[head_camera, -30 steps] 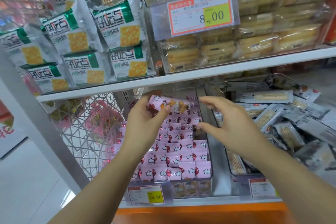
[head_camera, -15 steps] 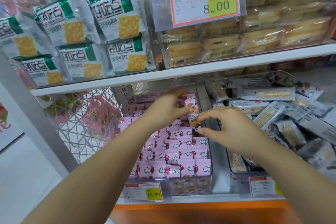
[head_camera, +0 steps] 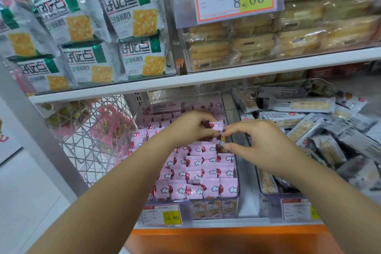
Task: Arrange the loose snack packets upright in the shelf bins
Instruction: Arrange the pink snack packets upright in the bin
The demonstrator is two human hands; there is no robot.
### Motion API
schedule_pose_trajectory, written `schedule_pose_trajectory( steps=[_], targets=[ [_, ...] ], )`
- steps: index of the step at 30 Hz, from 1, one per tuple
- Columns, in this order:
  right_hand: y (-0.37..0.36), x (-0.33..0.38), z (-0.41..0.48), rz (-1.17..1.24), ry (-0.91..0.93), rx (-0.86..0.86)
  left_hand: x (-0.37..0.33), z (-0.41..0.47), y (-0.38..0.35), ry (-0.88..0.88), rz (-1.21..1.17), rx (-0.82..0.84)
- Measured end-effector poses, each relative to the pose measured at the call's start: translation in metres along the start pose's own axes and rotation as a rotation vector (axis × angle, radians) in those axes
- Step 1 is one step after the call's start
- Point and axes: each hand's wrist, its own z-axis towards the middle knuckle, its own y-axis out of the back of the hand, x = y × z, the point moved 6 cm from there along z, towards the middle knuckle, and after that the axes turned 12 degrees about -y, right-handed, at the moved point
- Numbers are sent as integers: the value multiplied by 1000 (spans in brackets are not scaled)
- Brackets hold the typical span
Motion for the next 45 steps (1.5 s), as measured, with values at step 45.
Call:
schedule_pose_trajectory(
  steps=[45],
  targets=[
    [8, 7, -6, 429, -40, -43, -68, -60, 35, -324, 294, -386]
  ],
)
